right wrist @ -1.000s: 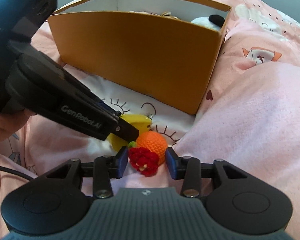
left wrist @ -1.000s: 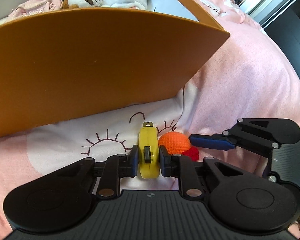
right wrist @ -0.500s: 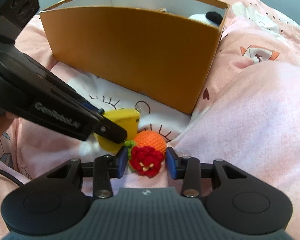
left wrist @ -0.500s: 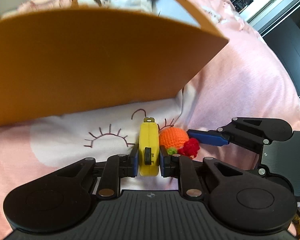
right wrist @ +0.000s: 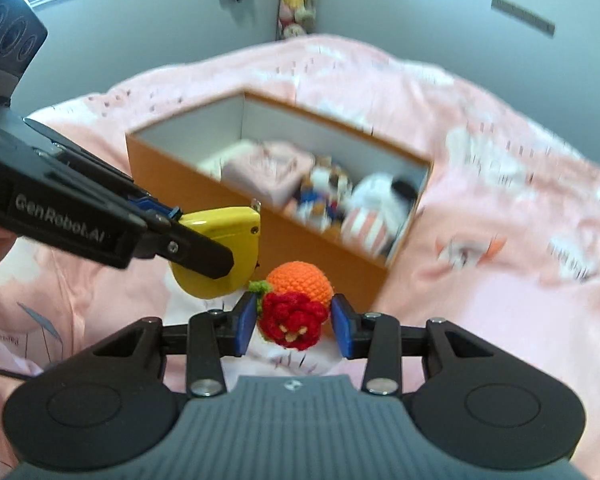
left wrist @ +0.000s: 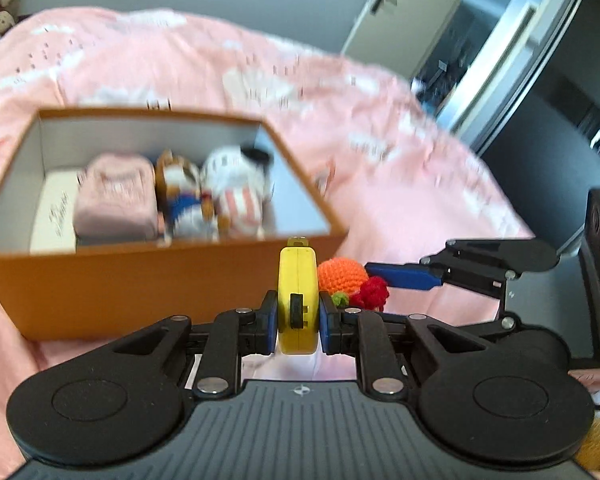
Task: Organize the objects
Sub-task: 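Lift the yellow tape measure with the left gripper while the right carries the orange ball over the box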
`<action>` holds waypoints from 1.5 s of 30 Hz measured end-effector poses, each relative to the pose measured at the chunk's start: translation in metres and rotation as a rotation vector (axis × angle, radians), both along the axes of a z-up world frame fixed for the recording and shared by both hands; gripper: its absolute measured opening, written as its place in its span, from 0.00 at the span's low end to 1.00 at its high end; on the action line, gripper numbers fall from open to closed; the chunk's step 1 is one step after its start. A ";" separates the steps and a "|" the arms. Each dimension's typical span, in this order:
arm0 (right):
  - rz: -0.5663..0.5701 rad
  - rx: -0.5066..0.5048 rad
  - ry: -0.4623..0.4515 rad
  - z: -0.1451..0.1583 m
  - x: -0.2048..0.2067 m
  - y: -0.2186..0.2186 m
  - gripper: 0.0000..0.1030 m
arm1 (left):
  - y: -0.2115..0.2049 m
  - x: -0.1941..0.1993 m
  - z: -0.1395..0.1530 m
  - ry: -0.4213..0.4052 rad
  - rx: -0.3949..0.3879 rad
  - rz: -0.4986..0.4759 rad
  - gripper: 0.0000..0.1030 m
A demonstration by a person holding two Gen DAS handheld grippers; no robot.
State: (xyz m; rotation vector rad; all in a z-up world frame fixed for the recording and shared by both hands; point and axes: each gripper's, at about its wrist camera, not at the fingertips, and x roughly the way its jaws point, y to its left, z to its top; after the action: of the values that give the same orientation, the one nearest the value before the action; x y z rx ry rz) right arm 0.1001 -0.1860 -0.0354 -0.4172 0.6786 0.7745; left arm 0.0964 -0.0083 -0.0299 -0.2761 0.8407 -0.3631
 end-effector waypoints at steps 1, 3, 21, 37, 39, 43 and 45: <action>0.007 0.001 -0.022 0.005 0.001 0.000 0.41 | 0.001 0.004 0.007 -0.010 -0.011 0.009 0.21; 0.027 0.004 -0.055 0.018 0.006 0.003 0.41 | 0.006 0.009 0.018 -0.025 -0.027 0.025 0.21; 0.093 -0.290 0.143 0.001 0.133 0.071 0.41 | 0.040 0.086 -0.014 0.092 -0.119 0.183 0.21; 0.124 -0.460 0.190 -0.025 0.164 0.100 0.39 | 0.047 0.106 -0.042 0.175 -0.137 0.205 0.21; 0.109 -0.449 0.169 -0.024 0.164 0.097 0.39 | 0.047 0.107 -0.044 0.187 -0.139 0.204 0.21; 0.081 -0.388 0.099 -0.015 0.157 0.088 0.41 | 0.044 0.111 -0.048 0.228 -0.139 0.205 0.21; 0.060 -0.337 0.077 -0.008 0.151 0.082 0.44 | 0.041 0.115 -0.050 0.251 -0.122 0.213 0.21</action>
State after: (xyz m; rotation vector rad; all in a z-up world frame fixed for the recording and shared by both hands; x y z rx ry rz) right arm 0.2515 -0.1038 -0.0436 -0.7200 0.8758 0.7367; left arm 0.2111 0.0326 -0.0804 -0.5286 1.0265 -0.1826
